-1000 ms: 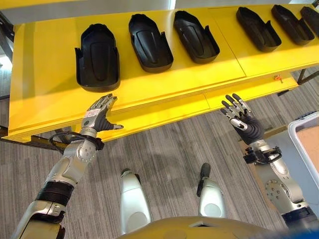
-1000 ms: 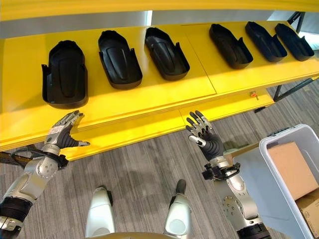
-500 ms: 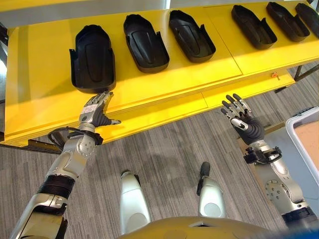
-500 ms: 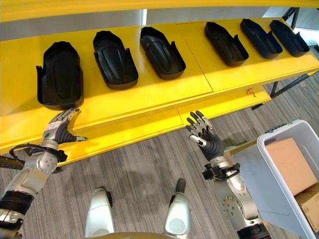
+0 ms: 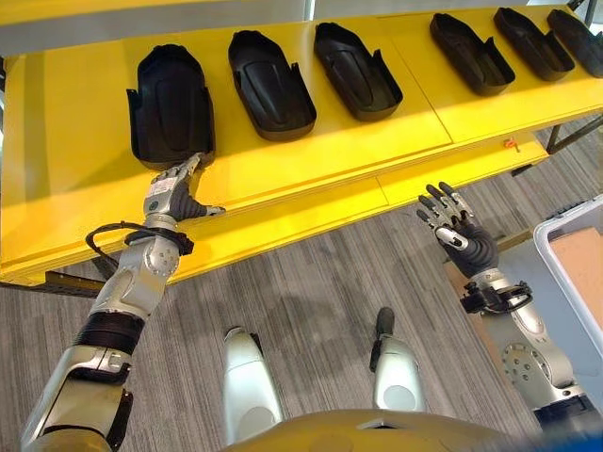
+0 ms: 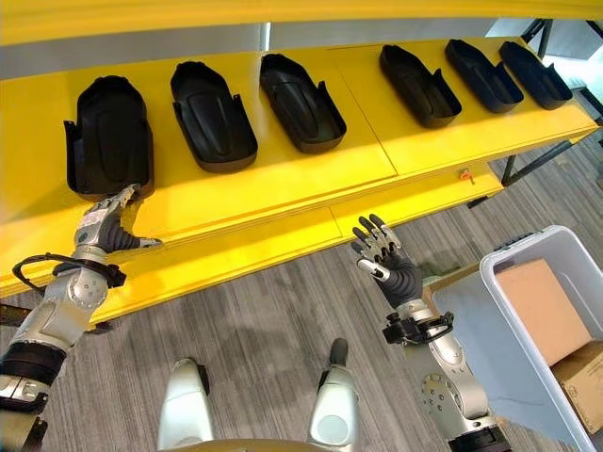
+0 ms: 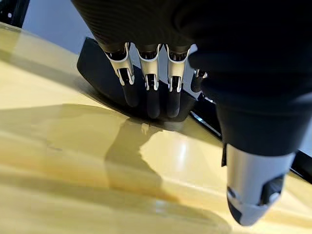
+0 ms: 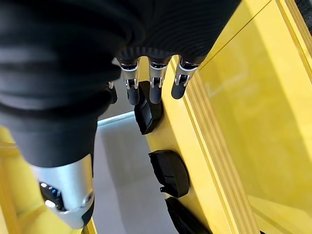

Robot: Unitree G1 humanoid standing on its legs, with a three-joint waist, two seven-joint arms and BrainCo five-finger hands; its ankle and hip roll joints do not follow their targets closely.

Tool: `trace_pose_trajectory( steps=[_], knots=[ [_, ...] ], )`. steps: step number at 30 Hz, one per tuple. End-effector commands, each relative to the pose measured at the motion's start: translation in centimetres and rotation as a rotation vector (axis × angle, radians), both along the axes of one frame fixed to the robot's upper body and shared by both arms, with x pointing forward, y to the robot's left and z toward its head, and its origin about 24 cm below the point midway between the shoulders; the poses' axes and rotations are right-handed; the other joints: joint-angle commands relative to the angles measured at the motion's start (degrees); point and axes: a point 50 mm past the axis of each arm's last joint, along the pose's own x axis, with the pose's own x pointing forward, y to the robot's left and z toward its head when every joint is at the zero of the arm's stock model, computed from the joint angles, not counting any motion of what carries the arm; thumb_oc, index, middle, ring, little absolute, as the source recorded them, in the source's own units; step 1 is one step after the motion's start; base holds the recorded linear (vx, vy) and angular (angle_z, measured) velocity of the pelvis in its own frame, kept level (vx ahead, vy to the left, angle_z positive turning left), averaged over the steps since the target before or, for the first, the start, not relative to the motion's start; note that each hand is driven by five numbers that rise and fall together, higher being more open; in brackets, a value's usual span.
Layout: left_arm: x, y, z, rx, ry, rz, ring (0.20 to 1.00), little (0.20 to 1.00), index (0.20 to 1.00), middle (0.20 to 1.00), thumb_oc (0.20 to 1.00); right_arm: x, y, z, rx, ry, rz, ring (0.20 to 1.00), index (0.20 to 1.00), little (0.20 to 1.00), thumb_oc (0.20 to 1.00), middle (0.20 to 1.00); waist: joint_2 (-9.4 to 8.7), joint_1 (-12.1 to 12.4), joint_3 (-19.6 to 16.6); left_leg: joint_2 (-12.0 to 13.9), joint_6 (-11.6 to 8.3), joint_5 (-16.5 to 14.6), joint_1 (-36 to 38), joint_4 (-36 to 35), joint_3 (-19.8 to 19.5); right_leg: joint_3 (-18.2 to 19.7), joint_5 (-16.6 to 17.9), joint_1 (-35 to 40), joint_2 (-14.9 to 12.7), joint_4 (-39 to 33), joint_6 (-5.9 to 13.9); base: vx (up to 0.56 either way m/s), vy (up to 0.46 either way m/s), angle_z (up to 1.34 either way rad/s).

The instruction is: Move parts from the plastic box to the shelf.

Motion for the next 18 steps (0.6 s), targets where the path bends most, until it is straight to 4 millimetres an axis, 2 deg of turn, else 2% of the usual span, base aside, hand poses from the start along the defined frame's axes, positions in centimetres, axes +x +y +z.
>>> trace_pose_trajectory(
  steps=[1, 6, 18],
  knots=[
    [1.4, -0.1, 2.4, -0.01, -0.106, -0.001, 1.0, 1.0, 1.0, 1.0, 1.0, 0.9, -0.6, 2.4, 0.019, -0.112, -0.002, 1.0, 1.0, 1.0, 1.0, 1.0, 1.83, 0.85, 1.33, -1.43, 2.6, 5.15, 3.89, -8.39, 3.23, 1.65, -9.85, -1.94, 0.2, 13.36, -1.43, 0.0, 0.0, 0.0],
    [2.2, -0.2, 3.7, 0.015, -0.141, -0.004, 1.0, 1.0, 1.0, 1.0, 1.0, 1.0, -0.5, 2.4, 0.018, -0.114, 0.002, 1.0, 1.0, 1.0, 1.0, 1.0, 1.8, 0.54, 1.23, -1.3, 2.73, 4.96, 3.5, -7.74, 3.45, 2.21, -9.92, -2.64, 0.26, 13.86, -1.44, 0.0, 0.0, 0.0],
    [2.6, -0.3, 4.6, 0.023, -0.161, -0.01, 1.0, 1.0, 1.0, 1.0, 1.0, 0.9, -0.3, 2.3, 0.016, -0.107, 0.017, 1.0, 1.0, 1.0, 1.0, 1.0, 1.69, 0.22, 0.82, -1.38, 2.88, 4.55, 3.19, -6.99, 3.56, 2.65, -10.04, -3.22, 0.34, 14.53, -1.56, 0.0, 0.001, -0.01]
  ],
)
